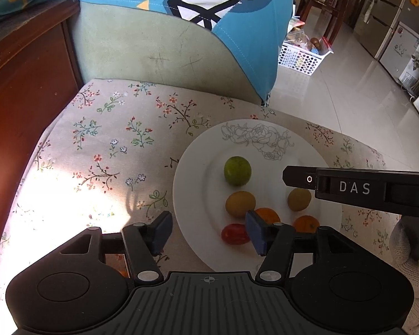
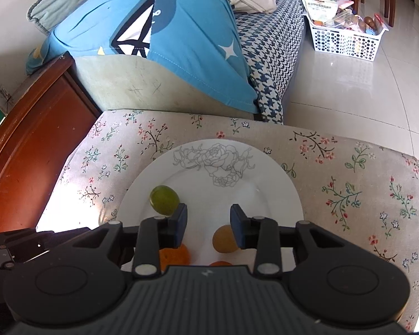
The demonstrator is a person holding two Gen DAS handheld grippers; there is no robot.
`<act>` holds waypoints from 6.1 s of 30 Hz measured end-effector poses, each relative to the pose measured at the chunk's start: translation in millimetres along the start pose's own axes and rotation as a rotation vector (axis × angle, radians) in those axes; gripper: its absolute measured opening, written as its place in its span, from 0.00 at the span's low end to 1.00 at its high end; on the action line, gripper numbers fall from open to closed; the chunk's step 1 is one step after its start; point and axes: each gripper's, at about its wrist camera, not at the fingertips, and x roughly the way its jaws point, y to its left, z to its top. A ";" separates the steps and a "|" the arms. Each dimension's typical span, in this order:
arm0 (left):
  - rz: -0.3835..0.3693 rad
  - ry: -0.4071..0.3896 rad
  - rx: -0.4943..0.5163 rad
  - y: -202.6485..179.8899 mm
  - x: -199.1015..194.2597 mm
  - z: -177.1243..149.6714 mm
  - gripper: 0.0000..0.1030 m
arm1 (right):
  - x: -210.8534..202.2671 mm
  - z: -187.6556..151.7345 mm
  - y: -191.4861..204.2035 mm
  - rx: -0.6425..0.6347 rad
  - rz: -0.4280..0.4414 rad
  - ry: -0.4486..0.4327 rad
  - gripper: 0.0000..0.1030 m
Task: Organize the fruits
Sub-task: 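Carry the lime and tomato onto the white plate and open both grippers, then move both open grippers back to the remaining fruit pile, then grasp a mandarin with the right gripper while the left grasps a green lime, then lower the mandarin and lime onto the plate and open both grippers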
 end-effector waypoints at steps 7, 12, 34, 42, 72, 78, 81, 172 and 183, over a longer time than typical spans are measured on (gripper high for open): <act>0.074 -0.006 0.003 9.2 -15.2 2.5 0.62 | -0.8 -3.8 11.2 -0.034 0.009 0.010 0.36; 0.093 -0.005 0.029 17.0 -27.9 0.9 0.64 | -4.2 -10.2 25.9 -0.079 0.027 0.012 0.40; 0.178 0.023 -0.055 67.7 -58.5 -37.5 0.65 | -13.5 -51.8 77.5 -0.219 0.138 0.078 0.40; 0.198 0.071 -0.077 86.9 -51.2 -54.5 0.67 | -12.9 -83.1 96.0 -0.264 0.184 0.151 0.40; 0.217 0.129 -0.154 110.2 -40.4 -75.6 0.71 | 18.9 -113.9 129.5 -0.320 0.207 0.200 0.29; 0.209 0.115 -0.143 107.5 -39.7 -77.1 0.71 | 16.2 -112.7 126.3 -0.318 0.209 0.214 0.29; 0.192 0.111 -0.140 105.3 -40.1 -77.1 0.70 | 11.8 -112.2 122.6 -0.322 0.200 0.218 0.29; -0.075 -0.033 0.021 12.9 -38.4 -22.3 0.32 | -26.2 -7.0 0.0 0.033 0.025 0.002 0.29; -0.025 0.001 -0.008 3.7 -9.5 -12.7 0.32 | -8.0 -10.4 -2.4 0.062 0.021 0.031 0.29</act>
